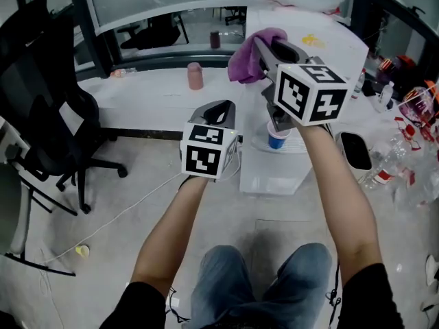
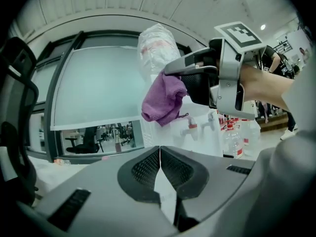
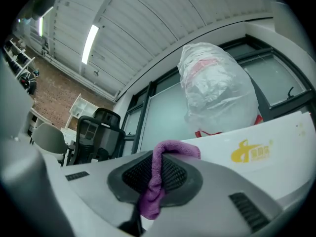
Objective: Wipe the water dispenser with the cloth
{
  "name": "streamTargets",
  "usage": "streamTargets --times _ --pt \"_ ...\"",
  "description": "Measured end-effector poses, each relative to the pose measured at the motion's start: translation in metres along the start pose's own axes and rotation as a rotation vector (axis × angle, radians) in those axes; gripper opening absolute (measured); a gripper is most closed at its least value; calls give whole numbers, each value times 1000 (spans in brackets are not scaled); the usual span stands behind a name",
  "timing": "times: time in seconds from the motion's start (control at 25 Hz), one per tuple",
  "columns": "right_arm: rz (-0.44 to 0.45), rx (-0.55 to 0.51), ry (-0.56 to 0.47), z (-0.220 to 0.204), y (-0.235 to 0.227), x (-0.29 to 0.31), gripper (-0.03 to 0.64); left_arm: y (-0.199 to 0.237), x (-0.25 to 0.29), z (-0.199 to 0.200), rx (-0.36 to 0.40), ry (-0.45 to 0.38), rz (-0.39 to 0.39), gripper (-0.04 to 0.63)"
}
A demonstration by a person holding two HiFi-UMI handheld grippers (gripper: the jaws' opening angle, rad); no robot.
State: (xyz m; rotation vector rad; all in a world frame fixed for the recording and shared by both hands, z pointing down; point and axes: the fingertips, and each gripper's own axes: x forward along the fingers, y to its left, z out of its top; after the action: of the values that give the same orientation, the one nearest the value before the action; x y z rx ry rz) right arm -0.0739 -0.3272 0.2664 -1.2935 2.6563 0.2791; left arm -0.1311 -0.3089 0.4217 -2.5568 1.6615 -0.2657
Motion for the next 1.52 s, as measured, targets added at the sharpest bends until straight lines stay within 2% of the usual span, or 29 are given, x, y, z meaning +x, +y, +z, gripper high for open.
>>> streamTargets --times 0.16,0.52,1.24,1.52 --pt "-17 30 26 -18 -3 5 32 6 -5 -8 -13 8 17 26" --pt "-12 27 92 -58 3 4 32 5 -5 -33 -27 36 18 26" --pt "6 61 277 -192 28 -14 32 0 -3 -117 -71 117 20 26" --pt "23 58 362 -259 36 -28 32 -11 0 -155 -78 157 11 26"
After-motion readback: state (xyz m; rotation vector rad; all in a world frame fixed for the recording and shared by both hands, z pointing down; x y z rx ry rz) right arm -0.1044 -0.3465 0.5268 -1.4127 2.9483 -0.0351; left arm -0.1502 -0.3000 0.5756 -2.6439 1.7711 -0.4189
